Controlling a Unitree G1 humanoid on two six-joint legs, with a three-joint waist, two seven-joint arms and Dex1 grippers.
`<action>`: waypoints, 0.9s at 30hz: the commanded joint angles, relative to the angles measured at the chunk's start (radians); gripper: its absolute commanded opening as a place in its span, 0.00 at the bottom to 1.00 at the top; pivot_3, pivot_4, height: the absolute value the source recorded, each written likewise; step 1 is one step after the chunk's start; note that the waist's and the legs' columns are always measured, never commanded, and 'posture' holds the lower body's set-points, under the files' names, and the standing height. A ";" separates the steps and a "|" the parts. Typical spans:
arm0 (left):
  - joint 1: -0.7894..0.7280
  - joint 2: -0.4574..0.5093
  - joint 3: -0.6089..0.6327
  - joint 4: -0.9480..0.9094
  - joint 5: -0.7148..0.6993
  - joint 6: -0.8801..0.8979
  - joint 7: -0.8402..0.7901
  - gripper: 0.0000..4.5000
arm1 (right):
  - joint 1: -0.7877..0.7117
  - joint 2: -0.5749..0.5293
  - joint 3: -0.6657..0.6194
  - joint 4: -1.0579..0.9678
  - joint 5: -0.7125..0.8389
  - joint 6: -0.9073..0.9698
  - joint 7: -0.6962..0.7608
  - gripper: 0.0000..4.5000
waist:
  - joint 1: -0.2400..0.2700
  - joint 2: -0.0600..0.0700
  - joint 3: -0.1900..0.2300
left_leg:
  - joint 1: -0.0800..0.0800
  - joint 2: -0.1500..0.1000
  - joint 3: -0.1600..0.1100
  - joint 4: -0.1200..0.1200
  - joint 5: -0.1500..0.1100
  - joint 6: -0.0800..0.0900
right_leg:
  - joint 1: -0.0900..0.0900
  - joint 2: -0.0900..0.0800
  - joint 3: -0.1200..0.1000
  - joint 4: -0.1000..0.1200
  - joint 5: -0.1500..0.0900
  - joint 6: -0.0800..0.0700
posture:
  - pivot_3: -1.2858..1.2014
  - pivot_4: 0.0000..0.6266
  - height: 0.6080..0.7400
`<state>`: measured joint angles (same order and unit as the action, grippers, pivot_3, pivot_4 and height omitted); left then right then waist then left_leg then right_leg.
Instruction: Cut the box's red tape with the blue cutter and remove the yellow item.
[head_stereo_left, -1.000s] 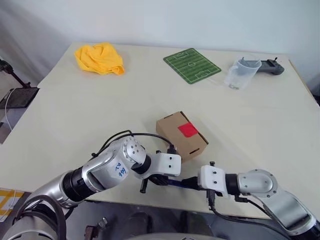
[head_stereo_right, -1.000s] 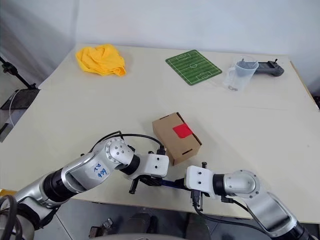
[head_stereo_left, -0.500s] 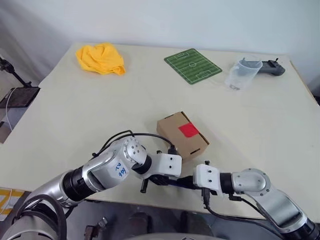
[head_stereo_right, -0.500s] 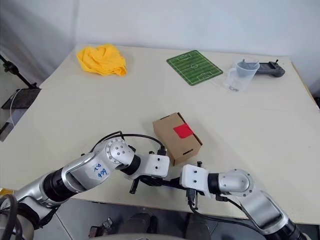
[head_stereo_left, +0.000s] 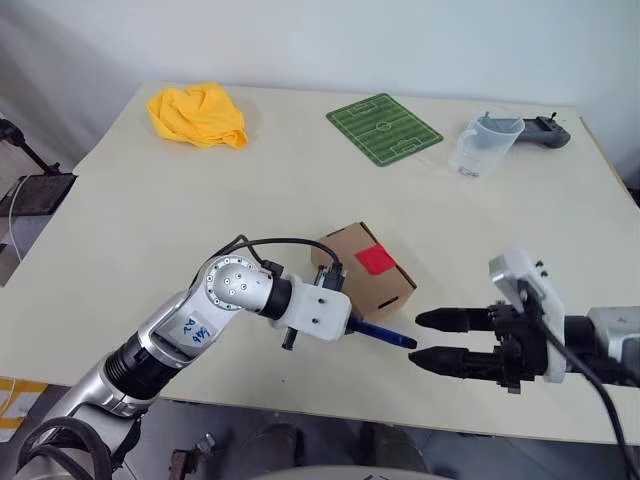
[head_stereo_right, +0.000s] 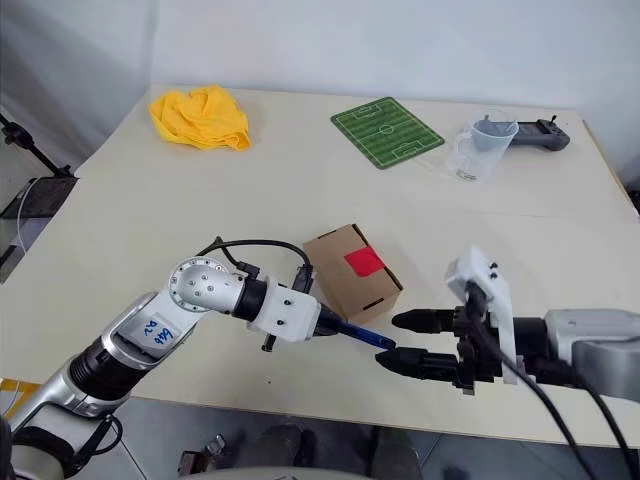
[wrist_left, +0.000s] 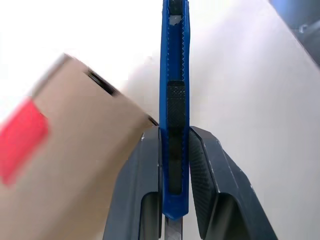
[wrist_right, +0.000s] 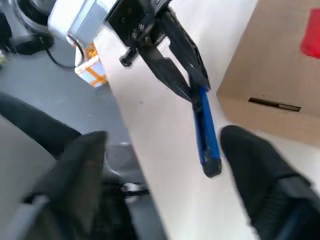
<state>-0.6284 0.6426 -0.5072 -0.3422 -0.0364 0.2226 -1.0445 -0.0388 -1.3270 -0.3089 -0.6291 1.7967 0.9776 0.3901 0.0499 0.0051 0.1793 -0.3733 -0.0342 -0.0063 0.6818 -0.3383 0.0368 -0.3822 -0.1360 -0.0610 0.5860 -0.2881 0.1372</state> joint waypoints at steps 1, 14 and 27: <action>-0.036 -0.034 0.018 -0.002 0.007 -0.063 -0.015 0.10 | -0.043 -0.031 0.110 0.072 0.176 -0.037 -0.134 0.99 | -0.001 -0.002 0.002 | 0.000 0.000 -0.001 0.000 0.000 0.000 | 0.001 0.000 -0.001 0.000 0.000 0.000 | 0.52 0.24 1.00; -0.054 -0.105 0.011 0.022 0.035 -0.065 -0.021 0.10 | -0.168 0.090 0.307 0.149 0.176 0.009 -0.304 0.99 | 0.001 -0.003 0.003 | -0.004 -0.002 -0.003 0.002 0.001 0.003 | 0.001 0.001 -0.004 -0.002 0.001 0.003 | 0.52 0.24 1.00; -0.048 -0.108 0.012 0.021 0.061 -0.058 -0.027 0.10 | -0.192 0.154 0.336 0.191 0.176 0.047 -0.348 0.99 | 0.001 -0.003 0.003 | -0.004 -0.002 -0.003 0.002 0.001 0.002 | 0.001 0.001 -0.004 -0.002 0.001 0.003 | 0.52 0.24 1.00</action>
<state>-0.6639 0.5410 -0.5093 -0.3011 0.0189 0.1685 -1.0711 -0.2182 -1.1807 0.0327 -0.4364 1.9530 1.0179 0.0504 0.0504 0.0020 0.1823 -0.3777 -0.0362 -0.0096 0.6836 -0.3375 0.0391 -0.3815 -0.1346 -0.0646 0.5837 -0.2867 0.1398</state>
